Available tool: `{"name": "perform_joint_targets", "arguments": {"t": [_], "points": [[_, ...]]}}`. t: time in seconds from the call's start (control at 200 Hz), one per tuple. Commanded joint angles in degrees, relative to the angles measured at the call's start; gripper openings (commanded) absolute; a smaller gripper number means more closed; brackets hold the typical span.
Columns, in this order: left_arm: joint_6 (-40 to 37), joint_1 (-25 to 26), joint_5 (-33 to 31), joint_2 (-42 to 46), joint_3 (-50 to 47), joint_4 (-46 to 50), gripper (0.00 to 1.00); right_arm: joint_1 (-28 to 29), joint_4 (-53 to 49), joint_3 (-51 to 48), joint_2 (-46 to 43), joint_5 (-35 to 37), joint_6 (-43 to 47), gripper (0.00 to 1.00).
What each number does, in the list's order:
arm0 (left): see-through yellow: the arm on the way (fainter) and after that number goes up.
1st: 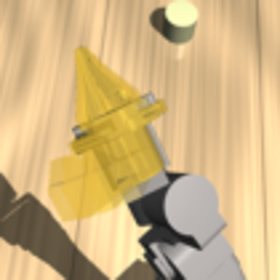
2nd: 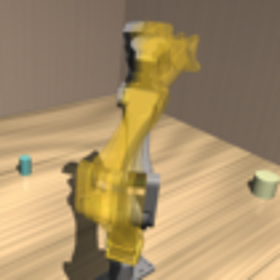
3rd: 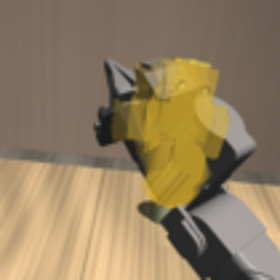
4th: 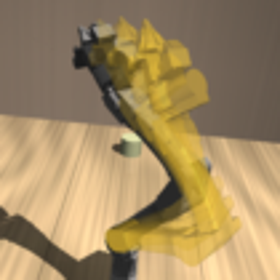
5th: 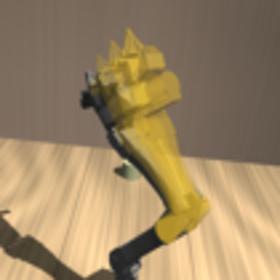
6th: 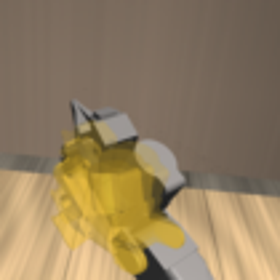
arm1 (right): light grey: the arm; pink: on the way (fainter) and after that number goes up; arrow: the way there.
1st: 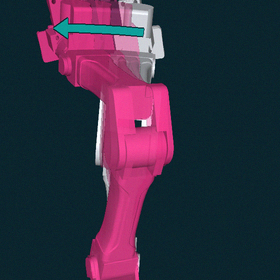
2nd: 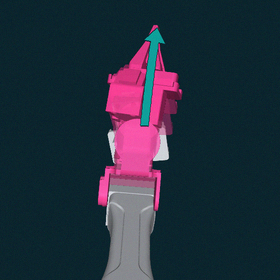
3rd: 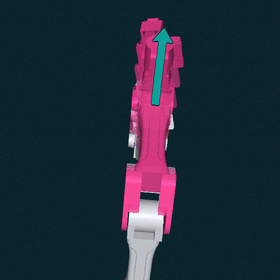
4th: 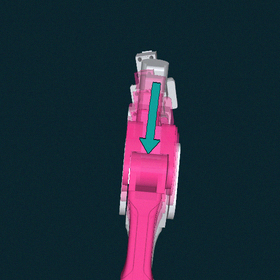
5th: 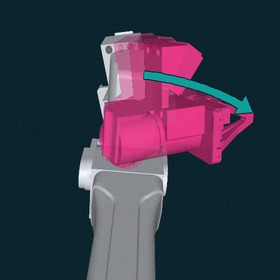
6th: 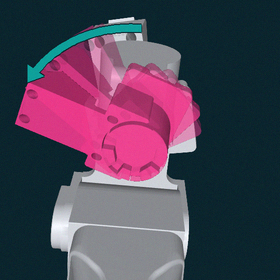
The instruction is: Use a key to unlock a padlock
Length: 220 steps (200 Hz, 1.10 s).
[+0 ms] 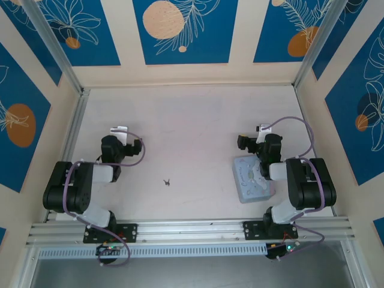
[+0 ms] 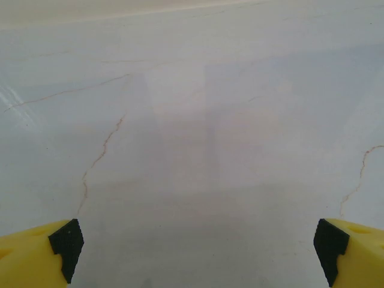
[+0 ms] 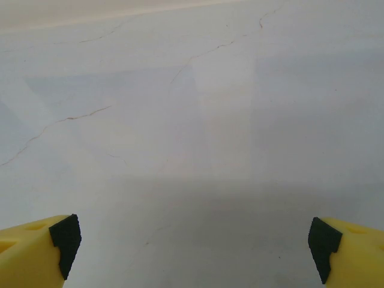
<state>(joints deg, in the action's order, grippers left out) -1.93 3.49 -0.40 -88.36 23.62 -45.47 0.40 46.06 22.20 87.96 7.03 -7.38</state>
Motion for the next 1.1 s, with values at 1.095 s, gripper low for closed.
{"name": "perform_joint_targets", "arguments": {"t": [1.095], "points": [[19.3, -0.3, -1.1, 8.3, 30.2, 53.4, 1.0, -4.8, -83.2, 31.3, -16.7, 9.2, -34.6, 0.96]]}}
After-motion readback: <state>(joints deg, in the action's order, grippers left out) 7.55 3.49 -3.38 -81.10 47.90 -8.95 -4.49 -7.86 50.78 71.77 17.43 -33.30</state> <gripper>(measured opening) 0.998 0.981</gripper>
